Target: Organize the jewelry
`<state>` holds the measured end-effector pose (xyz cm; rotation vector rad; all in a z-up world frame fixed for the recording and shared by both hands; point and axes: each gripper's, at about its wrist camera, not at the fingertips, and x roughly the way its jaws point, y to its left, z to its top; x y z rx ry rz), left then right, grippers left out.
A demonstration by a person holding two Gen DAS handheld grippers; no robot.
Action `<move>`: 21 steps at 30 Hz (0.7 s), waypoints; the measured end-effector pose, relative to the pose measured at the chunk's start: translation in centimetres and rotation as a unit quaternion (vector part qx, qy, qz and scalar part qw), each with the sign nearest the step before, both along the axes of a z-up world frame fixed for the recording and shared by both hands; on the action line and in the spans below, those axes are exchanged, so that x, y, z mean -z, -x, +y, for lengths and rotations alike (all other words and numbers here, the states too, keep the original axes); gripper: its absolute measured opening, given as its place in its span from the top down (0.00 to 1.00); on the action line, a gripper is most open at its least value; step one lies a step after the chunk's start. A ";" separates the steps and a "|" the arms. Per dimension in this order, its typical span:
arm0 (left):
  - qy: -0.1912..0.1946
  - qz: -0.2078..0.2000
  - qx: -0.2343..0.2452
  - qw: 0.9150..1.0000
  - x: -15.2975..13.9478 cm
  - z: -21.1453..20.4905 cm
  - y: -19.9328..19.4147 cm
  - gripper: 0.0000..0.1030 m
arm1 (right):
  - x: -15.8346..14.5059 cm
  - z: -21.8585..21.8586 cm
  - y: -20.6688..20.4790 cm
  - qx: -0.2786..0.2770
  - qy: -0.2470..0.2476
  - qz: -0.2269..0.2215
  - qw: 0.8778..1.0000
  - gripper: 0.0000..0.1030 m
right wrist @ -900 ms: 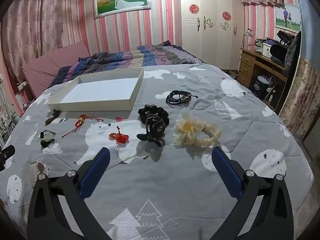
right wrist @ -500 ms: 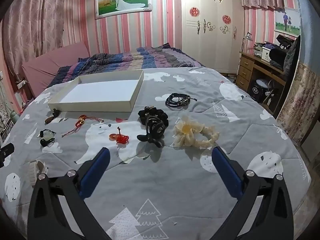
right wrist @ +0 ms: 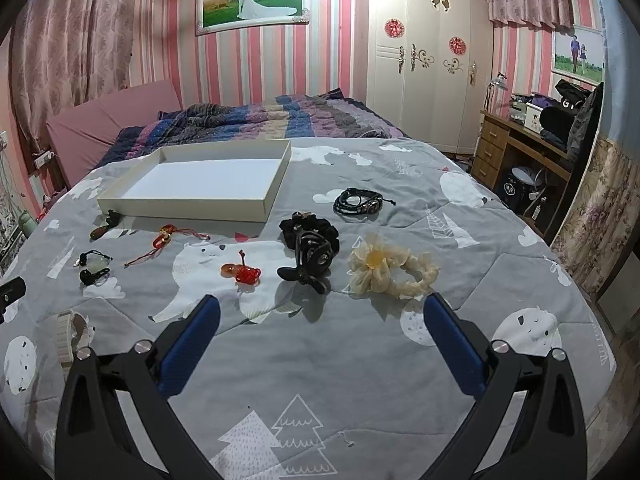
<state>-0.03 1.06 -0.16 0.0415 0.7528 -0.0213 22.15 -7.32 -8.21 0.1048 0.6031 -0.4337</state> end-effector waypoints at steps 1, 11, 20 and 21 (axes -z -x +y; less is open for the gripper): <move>0.000 0.000 0.000 1.000 0.0 0.0 0.0 0.03 | 0.0 0.0 0.0 -0.003 -0.003 -0.001 1.000 0.02; 0.001 0.001 0.000 1.000 0.2 0.0 0.2 0.03 | 0.1 0.0 0.5 0.001 0.001 -0.007 1.000 0.02; 0.002 0.003 -0.001 1.000 0.4 -0.1 0.0 0.03 | 0.2 -0.1 0.6 0.003 0.001 -0.009 1.000 0.02; 0.002 0.004 -0.001 1.000 0.4 -0.1 0.0 0.03 | 0.3 -0.1 0.6 0.004 0.002 -0.008 1.000 0.02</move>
